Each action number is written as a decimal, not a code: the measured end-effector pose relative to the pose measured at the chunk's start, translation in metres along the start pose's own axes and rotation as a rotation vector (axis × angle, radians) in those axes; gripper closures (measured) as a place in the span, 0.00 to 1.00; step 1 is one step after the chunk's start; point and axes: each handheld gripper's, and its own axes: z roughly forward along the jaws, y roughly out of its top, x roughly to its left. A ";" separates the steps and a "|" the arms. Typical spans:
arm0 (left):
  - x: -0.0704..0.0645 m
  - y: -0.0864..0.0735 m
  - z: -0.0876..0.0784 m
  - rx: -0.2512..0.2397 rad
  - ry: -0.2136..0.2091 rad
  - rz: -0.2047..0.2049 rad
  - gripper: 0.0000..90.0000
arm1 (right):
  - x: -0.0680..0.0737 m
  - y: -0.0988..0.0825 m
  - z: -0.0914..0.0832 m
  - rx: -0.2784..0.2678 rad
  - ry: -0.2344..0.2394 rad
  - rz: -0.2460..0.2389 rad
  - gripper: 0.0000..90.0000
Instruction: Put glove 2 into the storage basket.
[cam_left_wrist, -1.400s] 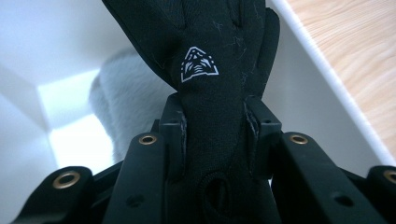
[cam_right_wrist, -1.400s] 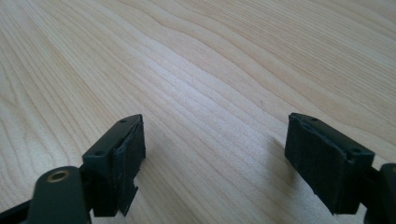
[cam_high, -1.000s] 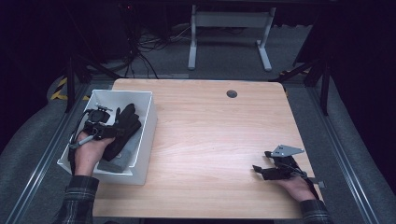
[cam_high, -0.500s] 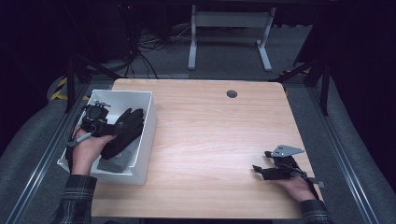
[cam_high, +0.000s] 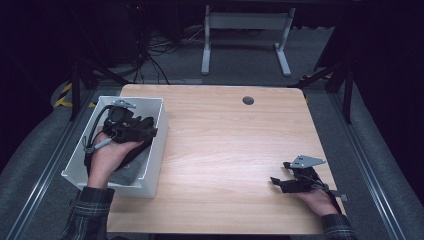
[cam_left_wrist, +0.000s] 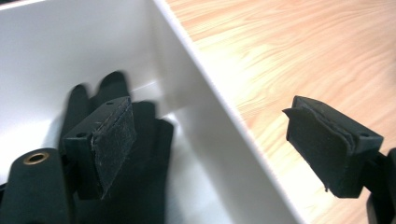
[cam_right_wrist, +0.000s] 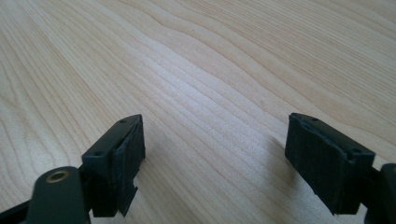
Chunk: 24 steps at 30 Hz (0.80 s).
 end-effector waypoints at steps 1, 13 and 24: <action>0.000 0.000 0.000 0.000 0.000 0.000 0.18 | 0.000 0.000 0.000 0.000 0.000 0.000 0.23; -0.045 0.010 0.020 -0.012 -0.087 0.078 0.18 | 0.000 0.000 0.000 0.001 0.000 -0.001 0.22; -0.083 0.015 0.041 -0.017 -0.165 0.139 0.18 | 0.000 0.000 0.000 0.002 -0.002 -0.003 0.22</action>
